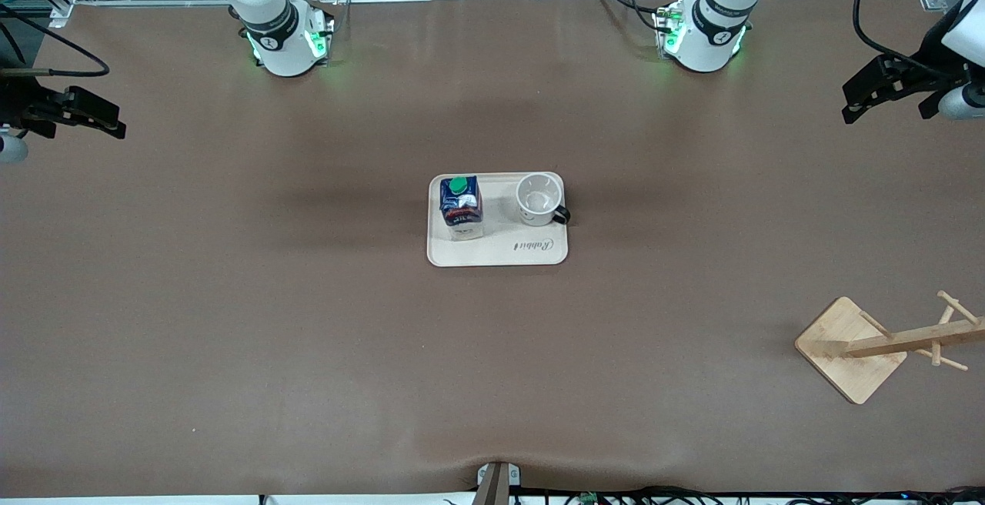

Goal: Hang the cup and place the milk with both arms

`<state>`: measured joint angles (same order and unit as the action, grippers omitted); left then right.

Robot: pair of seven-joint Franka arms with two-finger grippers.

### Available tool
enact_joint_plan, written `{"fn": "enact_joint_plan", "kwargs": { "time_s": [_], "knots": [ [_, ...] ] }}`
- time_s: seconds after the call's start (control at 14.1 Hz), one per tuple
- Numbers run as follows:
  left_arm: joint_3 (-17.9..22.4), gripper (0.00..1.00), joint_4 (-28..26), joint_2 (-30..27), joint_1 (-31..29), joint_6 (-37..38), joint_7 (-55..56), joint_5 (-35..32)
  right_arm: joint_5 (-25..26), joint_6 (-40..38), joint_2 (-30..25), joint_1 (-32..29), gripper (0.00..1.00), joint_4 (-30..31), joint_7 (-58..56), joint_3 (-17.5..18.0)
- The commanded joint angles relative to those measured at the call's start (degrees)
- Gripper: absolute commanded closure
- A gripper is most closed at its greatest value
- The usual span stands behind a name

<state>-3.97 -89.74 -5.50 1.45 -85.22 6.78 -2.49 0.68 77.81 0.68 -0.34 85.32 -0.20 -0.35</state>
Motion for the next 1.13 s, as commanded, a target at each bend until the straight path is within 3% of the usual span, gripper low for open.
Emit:
{"fn": "enact_joint_plan", "kwargs": {
  "time_s": [0.0, 0.85, 1.06],
  "knots": [
    [-0.07, 0.0, 1.58, 0.66, 0.05, 1.19, -0.63, -0.49, -1.47, -0.99, -0.16, -0.54, 0.0, -0.24, 0.29, 0.18],
    [-0.33, 0.0, -0.52, 1.45, 0.75, 1.19, 4.01, 0.38, -1.47, -0.99, -0.07, -0.54, 0.0, -0.24, 0.37, 0.18],
    [-2.17, 0.0, -0.79, 2.24, 1.1, 1.1, 6.92, 0.38, -1.47, -0.99, 0.02, -0.63, 0.0, -0.15, 0.37, 0.18]
  ]
}}
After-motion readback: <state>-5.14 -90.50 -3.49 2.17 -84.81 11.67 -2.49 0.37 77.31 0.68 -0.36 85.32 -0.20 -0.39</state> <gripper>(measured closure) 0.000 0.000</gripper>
